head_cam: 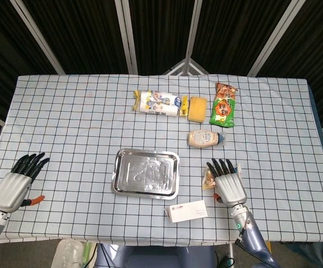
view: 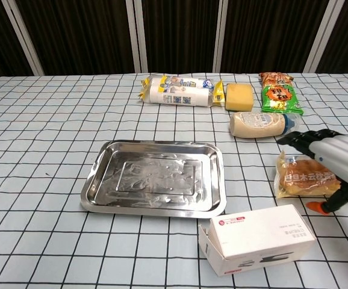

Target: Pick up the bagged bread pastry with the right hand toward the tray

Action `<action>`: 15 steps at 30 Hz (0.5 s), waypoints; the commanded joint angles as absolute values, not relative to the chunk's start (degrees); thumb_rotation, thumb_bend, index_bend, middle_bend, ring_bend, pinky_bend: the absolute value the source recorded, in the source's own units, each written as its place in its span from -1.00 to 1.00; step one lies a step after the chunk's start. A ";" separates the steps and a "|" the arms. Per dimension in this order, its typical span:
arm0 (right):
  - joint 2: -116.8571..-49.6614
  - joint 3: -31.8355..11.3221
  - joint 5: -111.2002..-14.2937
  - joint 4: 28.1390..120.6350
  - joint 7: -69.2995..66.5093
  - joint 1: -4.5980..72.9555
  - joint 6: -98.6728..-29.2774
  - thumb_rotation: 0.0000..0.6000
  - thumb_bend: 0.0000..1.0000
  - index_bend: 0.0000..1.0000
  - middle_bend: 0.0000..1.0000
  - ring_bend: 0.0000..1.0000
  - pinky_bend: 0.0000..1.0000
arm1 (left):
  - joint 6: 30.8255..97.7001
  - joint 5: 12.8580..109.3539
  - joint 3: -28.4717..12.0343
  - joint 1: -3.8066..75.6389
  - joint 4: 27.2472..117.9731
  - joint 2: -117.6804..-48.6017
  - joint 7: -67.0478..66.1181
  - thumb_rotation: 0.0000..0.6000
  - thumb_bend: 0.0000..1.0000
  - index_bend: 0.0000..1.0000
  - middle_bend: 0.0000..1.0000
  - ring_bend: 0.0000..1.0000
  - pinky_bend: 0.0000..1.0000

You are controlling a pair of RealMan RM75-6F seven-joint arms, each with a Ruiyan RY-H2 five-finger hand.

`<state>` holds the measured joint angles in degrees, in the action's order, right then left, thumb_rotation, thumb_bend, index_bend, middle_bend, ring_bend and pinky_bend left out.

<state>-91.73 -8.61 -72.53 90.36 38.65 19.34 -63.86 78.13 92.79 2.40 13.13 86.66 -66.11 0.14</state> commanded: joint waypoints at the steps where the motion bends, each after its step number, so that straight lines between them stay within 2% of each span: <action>1: -93.73 -9.53 -70.16 88.85 40.34 21.21 -62.44 1.00 -0.43 -1.00 -1.00 -1.00 -0.92 | 78.03 92.74 2.38 13.18 86.60 -66.08 0.26 1.00 -0.87 -1.00 -1.00 -1.00 -1.00; 4: -94.90 -9.66 -69.49 87.78 41.24 22.35 -62.39 1.00 -0.43 -0.99 -0.98 -1.00 -0.76 | 78.22 92.87 2.41 13.13 86.63 -66.00 0.40 1.00 -0.87 -1.00 -1.00 -1.00 -1.00; 6: -95.26 -9.69 -69.26 87.39 41.71 22.92 -62.59 1.00 -0.43 -0.88 -0.86 -0.96 -0.57 | 78.32 92.90 2.41 13.08 86.62 -65.94 0.53 1.00 -0.87 -1.00 -1.00 -1.00 -1.00; 8: -95.38 -9.66 -69.19 87.21 42.14 23.20 -63.09 1.00 -0.39 -0.66 -0.64 -0.80 -0.31 | 78.37 92.87 2.40 13.06 86.61 -65.92 0.60 1.00 -0.87 -1.00 -1.00 -1.00 -1.00; 12: -95.12 -9.41 -68.66 87.80 42.39 23.48 -63.96 1.00 -0.30 -0.20 -0.18 -0.35 0.15 | 78.36 92.91 2.40 13.07 86.62 -65.90 0.65 1.00 -0.87 -1.00 -1.00 -1.00 -1.00; 13: -95.05 -9.30 -68.74 87.91 42.35 23.52 -64.26 1.00 -0.28 -0.12 -0.10 -0.26 0.23 | 78.30 92.89 2.41 13.09 86.61 -65.92 0.62 1.00 -0.87 -1.00 -1.00 -1.00 -1.00; 15: -94.95 -9.07 -68.86 88.07 42.27 23.58 -64.69 1.00 -0.26 -0.06 -0.05 -0.21 0.29 | 78.23 92.87 2.41 13.12 86.63 -65.95 0.51 1.00 -0.87 -1.00 -1.00 -1.00 -1.00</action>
<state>-95.00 -9.13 -68.82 88.01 42.29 23.55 -64.62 78.23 92.87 2.41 13.11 86.63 -65.95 0.50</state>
